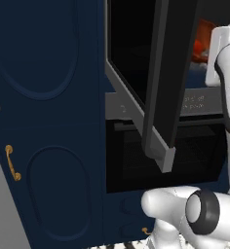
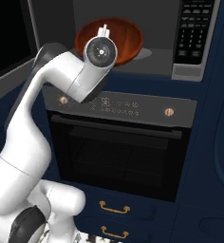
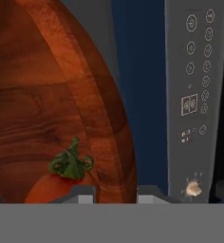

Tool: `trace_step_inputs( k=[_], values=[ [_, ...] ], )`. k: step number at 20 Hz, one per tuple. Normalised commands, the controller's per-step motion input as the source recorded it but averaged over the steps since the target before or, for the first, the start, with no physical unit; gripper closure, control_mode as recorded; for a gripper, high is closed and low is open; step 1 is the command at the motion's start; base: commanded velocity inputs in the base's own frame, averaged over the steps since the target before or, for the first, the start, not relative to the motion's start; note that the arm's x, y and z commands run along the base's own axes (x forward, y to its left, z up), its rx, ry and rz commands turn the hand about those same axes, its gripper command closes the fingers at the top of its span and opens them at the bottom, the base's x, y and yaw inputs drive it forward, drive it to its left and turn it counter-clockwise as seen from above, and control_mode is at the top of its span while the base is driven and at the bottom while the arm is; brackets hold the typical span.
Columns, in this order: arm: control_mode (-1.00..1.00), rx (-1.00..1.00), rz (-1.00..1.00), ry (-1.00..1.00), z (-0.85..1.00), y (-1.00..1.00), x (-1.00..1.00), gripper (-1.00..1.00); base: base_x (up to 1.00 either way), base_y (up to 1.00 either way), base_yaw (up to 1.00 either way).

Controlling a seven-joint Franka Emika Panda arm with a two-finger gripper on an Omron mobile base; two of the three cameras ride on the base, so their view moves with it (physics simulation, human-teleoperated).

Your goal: Pick the tomato from the sink and place it in the bowl. Then pick the bowl and place it in the microwave. Then close the microwave door and press the start button.

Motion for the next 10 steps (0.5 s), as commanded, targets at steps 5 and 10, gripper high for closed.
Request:
trace_step_inputs(
  k=[5, 10],
  values=[
    [-1.0, 0.02, 0.08, 0.0, 0.03, 0.0, 0.64, 1.0, 0.0, 0.0, 0.0],
    [-1.0, 0.0, 0.07, 0.02, -0.01, 0.0, 0.62, 1.0, 0.0, 0.0, 0.0]
  ],
)
